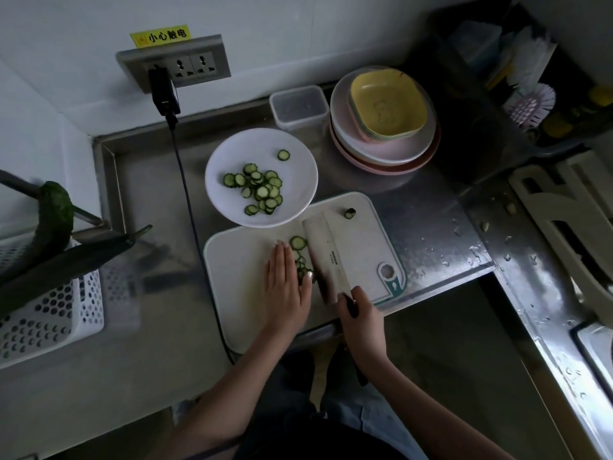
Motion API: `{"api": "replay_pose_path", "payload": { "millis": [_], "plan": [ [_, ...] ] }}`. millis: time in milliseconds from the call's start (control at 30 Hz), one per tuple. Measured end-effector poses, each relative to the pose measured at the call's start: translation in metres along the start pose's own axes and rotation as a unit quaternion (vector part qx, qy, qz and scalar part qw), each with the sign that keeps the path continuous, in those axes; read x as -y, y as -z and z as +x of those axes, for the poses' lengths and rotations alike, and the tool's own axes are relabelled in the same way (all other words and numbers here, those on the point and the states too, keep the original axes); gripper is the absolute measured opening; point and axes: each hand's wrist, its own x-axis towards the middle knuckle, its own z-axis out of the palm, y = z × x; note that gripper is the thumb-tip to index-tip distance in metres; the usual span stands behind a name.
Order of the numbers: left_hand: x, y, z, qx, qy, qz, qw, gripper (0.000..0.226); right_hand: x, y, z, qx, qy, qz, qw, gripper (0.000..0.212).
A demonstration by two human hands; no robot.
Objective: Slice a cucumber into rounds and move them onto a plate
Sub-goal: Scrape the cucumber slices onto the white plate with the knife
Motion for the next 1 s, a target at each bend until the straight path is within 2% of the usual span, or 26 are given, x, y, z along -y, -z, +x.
{"api": "replay_pose_path", "payload": {
  "millis": [133, 400, 600, 733, 833, 1000],
  "plan": [
    [-0.007, -0.009, 0.008, -0.019, 0.027, 0.047, 0.998, 0.064, -0.002, -0.011, -0.018, 0.028, 0.002, 0.016, 0.999, 0.019],
    [0.003, -0.010, 0.008, -0.020, -0.048, 0.015, 0.999, 0.060, -0.005, -0.021, -0.027, 0.057, -0.007, 0.060, 0.997, 0.029],
    [-0.028, 0.008, 0.032, -0.032, -0.137, -0.049, 0.989, 0.058, 0.004, -0.002, -0.026, -0.004, 0.024, 0.083, 0.996, 0.025],
    [-0.047, 0.030, 0.078, -0.047, -0.180, -0.046, 0.981, 0.056, 0.039, 0.009, 0.000, 0.007, 0.025, 0.131, 0.991, 0.022],
    [-0.036, 0.051, 0.119, -0.074, -0.177, -0.024, 0.981, 0.053, 0.076, 0.004, 0.029, 0.045, 0.031, 0.168, 0.984, 0.023],
    [0.000, 0.065, 0.156, -0.081, -0.133, 0.012, 0.988, 0.046, 0.105, -0.022, 0.062, 0.067, 0.012, 0.155, 0.986, 0.023]
  ]
}}
